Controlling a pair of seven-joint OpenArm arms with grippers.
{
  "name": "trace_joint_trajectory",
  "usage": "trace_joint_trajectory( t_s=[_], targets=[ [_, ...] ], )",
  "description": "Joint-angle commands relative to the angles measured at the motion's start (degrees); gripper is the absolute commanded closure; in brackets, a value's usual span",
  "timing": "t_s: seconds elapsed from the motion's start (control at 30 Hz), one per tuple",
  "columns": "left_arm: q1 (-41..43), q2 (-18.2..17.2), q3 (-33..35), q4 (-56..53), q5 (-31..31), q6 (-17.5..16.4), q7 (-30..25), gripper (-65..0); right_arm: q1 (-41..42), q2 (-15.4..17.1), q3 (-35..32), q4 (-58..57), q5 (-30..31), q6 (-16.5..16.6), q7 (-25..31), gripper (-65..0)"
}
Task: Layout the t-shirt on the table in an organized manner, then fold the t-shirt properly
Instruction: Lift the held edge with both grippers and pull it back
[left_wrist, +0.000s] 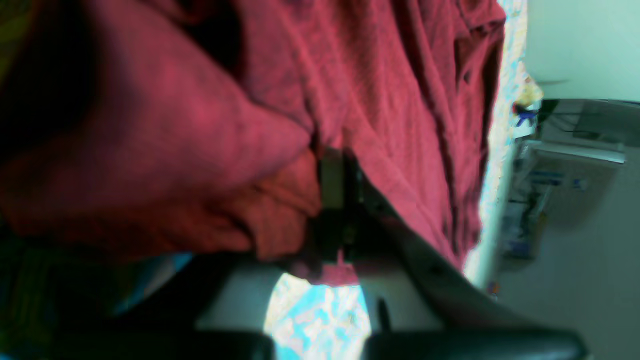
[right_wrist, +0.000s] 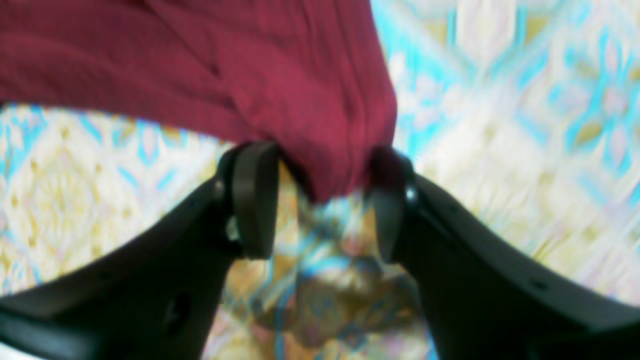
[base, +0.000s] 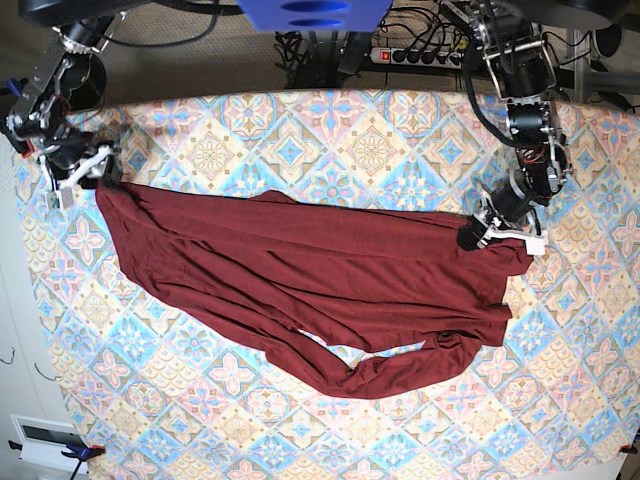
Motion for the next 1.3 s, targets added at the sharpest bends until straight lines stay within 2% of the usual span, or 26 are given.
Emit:
trace_joint_trajectory(
  t_s=[0.0, 0.1, 0.17, 0.37, 0.43, 0.7, 1.03, 1.27],
  targets=[
    [0.7, -1.3, -0.3, 0.4, -2.7, 0.5, 1.8, 0.0, 0.1, 1.2, 0.5, 1.0, 2.9, 0.2, 1.5, -29.0],
    [1.6, -3.2, -0.1, 0.4, -5.6, 0.5, 1.8, 0.0, -0.6, 1.2, 0.5, 0.5, 6.5, 0.2, 1.5, -29.4],
    [1.9, -4.1, 0.0, 0.4, -6.6, 0.5, 1.8, 0.0, -0.5, 1.2, 0.4, 0.4, 7.8, 0.2, 1.5, -32.0],
    [2.1, -4.7, 0.1, 0.4, -6.6, 0.4, 1.8, 0.0, -0.3, 1.2, 0.2, 0.4, 8.7, 0.2, 1.5, -52.8],
    [2.2, -4.7, 0.1, 0.4, -6.7, 0.4, 1.9, 0.0, -0.3, 1.2, 0.2, 0.4, 8.7, 0.2, 1.5, -55.9],
    [2.4, -4.8, 0.1, 0.4, -6.8, 0.4, 3.1, 0.0, -0.1, 1.2, 0.1, -5.8, 8.5, 0.2, 1.8, -56.1],
    [2.3, -4.8, 0.1, 0.4, -6.4, 0.4, 3.2, 0.0, 7.4, 1.2, 0.0, -13.2, 8.3, 0.2, 1.6, -56.1],
    [2.3, -4.8, 0.1, 0.4, -6.5, 0.4, 3.2, 0.0, 11.3, 1.2, -5.2, -15.5, 8.2, 0.2, 2.1, -56.1]
  ],
)
